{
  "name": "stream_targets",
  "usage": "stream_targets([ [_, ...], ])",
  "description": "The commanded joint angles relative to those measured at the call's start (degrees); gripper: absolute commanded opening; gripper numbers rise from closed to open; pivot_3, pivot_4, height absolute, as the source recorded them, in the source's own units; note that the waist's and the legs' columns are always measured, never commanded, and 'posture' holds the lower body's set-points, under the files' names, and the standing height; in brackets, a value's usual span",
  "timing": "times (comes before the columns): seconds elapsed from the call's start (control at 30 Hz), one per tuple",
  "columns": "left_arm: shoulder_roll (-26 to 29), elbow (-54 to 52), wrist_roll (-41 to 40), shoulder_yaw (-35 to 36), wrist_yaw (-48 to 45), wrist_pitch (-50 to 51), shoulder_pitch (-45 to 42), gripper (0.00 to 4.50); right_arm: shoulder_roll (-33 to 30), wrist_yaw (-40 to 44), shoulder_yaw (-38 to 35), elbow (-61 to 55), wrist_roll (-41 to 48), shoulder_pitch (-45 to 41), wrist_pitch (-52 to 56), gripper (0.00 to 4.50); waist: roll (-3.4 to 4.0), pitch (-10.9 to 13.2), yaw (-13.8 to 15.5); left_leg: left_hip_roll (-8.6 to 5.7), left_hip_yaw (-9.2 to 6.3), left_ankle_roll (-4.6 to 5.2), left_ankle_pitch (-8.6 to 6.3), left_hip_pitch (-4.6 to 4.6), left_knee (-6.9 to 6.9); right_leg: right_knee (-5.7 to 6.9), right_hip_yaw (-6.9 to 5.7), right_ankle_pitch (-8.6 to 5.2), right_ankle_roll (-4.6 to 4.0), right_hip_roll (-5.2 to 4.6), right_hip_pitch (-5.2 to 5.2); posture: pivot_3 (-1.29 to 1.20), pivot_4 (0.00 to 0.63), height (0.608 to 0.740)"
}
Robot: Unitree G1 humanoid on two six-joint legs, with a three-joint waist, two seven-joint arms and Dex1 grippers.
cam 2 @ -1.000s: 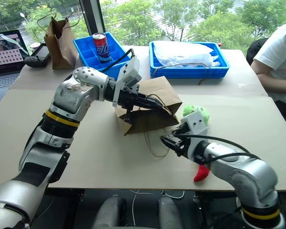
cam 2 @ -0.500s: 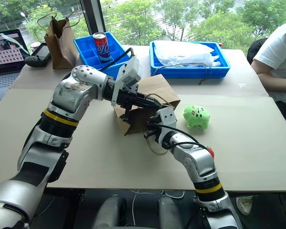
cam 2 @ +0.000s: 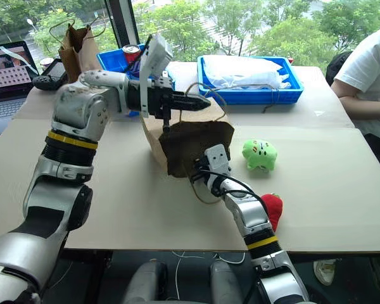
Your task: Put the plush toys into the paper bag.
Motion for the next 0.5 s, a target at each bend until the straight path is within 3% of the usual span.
stream_targets([
  [0.03, 0.8, 2.1, -0.3, 1.9, 0.5, -1.1, -2.2, 0.00, -0.3, 0.7, 0.5, 2.6, -1.7, 2.6, 2.8, 0.07, 0.01, 0.0, 0.0, 0.00, 0.00, 0.00, 0.00, 0.00, -0.01, 0.00, -0.01, 0.00, 0.00, 0.00, 0.00, 0.00, 0.150, 0.702],
  [0.3, 0.1, 3.5, -0.1, 2.0, 0.9, -1.6, -1.9, 0.00, -0.7, 1.6, -1.0, -1.0, -2.5, 2.7, 3.5, 0.07, 0.01, 0.0, 0.2, 0.00, 0.00, 0.00, 0.00, 0.00, -0.01, 0.00, -0.01, 0.00, 0.00, 0.00, 0.01, 0.00, 0.150, 0.702],
  [0.5, -0.1, 1.8, -1.4, 2.2, 0.5, 0.4, -0.5, 0.00, -7.6, 7.3, -5.8, -17.3, 2.8, 2.8, 11.3, 0.07, 0.03, 0.0, 0.4, -0.03, -0.01, 0.00, 0.00, -0.18, 0.00, -0.04, -0.01, 0.00, 0.00, -0.03, -0.10, 0.00, 0.150, 0.702],
])
